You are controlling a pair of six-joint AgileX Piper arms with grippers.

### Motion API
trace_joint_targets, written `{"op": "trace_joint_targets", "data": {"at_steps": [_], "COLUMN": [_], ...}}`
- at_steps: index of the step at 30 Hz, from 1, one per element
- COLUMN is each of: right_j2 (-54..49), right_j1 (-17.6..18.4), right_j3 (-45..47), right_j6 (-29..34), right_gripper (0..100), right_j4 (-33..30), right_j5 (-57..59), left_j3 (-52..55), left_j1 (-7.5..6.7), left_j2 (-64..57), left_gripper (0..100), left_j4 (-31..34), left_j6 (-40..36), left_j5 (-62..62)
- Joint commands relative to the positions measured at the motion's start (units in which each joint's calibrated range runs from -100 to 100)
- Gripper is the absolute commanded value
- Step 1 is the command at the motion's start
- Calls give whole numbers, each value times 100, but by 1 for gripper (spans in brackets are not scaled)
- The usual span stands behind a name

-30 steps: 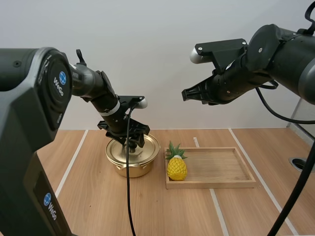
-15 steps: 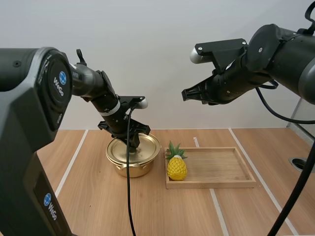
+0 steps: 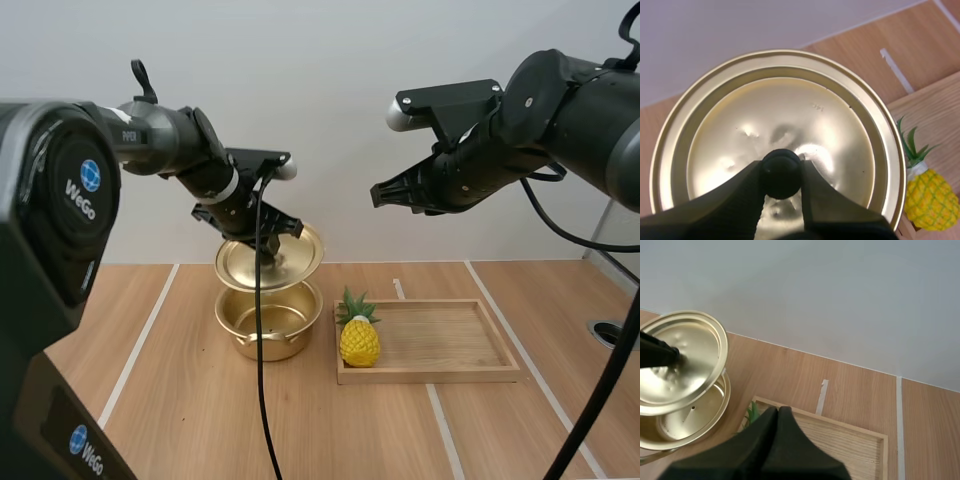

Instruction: Open the pot, put the pineapple inside, and close it

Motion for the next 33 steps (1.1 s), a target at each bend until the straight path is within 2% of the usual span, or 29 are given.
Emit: {"op": "trace_joint_targets", "data": {"at_steps": [1, 8, 27, 33], "right_j2": [-34, -34, -34, -34], "right_j1": [9, 9, 9, 9], "right_j3": [25, 25, 25, 25], "right_j6": [-37, -37, -37, -37], "right_gripper": [0, 0, 0, 0], "right_j4": [-112, -190, -192, -181], "right_j5": [111, 125, 297, 391], "left_j3": [-210, -378, -838, -838], "left_j1": [3, 3, 3, 3], "left_j2": [-437, -1287, -3268, -3689], "left_gripper": [0, 0, 0, 0], "left_j4": [-109, -109, -109, 20], "left_j6": [-139, -227, -433, -442], "left_j5": [-414, -1311, -2587, -2645]}}
